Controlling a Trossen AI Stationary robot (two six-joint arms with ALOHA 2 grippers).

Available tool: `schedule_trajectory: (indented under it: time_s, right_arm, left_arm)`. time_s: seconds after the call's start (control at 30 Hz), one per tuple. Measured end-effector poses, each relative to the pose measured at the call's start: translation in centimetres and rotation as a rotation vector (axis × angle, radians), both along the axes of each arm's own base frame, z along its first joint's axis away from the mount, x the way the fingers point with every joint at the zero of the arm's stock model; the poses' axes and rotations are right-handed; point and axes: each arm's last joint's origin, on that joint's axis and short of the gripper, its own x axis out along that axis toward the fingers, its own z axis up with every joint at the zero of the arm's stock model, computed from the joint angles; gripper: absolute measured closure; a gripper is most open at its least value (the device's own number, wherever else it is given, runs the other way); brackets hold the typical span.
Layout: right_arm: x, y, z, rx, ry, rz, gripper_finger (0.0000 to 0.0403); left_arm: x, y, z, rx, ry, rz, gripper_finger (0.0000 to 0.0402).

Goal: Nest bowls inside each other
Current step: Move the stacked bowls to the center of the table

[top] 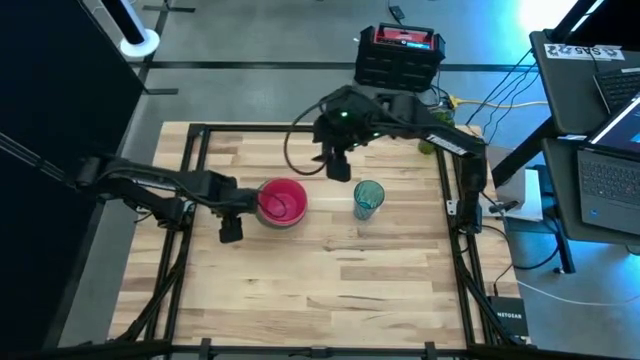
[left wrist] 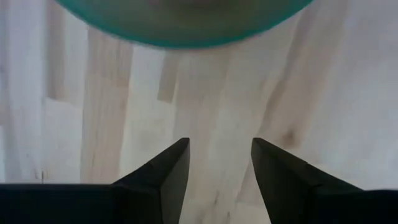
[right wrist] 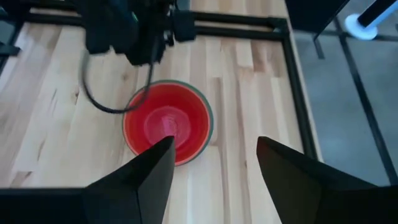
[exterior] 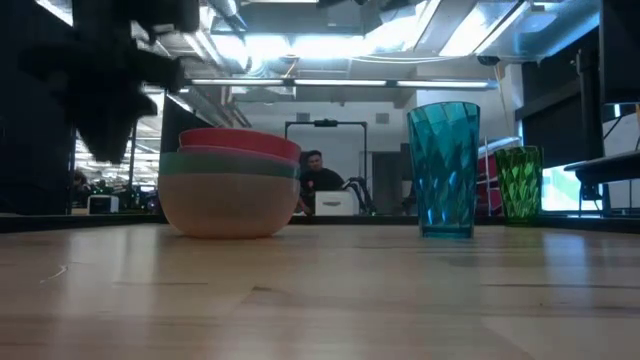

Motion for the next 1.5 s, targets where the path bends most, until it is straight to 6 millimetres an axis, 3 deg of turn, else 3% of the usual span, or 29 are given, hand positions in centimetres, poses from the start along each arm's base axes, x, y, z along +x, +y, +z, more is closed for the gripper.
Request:
schedule_trajectory:
  time_s: [0.37, 1.1, 1.33, 1.5]
  right_arm:
    - [-2.0, 0.4, 1.6, 0.004, -0.026, -0.021, 0.0189]
    - [-2.3, 0.4, 1.4, 0.03, 0.006, -0.042, 0.0189]
    - [-2.3, 0.4, 1.5, 0.03, 0.0, -0.043, 0.0189]
    - [-2.6, 0.5, 1.3, 0.041, 0.029, -0.048, 0.0189]
  left_arm:
    - [1.9, 3.3, -2.7, 0.01, 0.034, -0.036, 0.0242]
    - [4.3, 4.3, -3.8, 0.051, -0.07, -0.177, 0.0242]
    - [7.6, 4.5, -4.9, 0.053, -0.032, -0.257, 0.0242]
    - [8.8, 4.6, -4.2, 0.051, -0.028, -0.26, 0.0242]
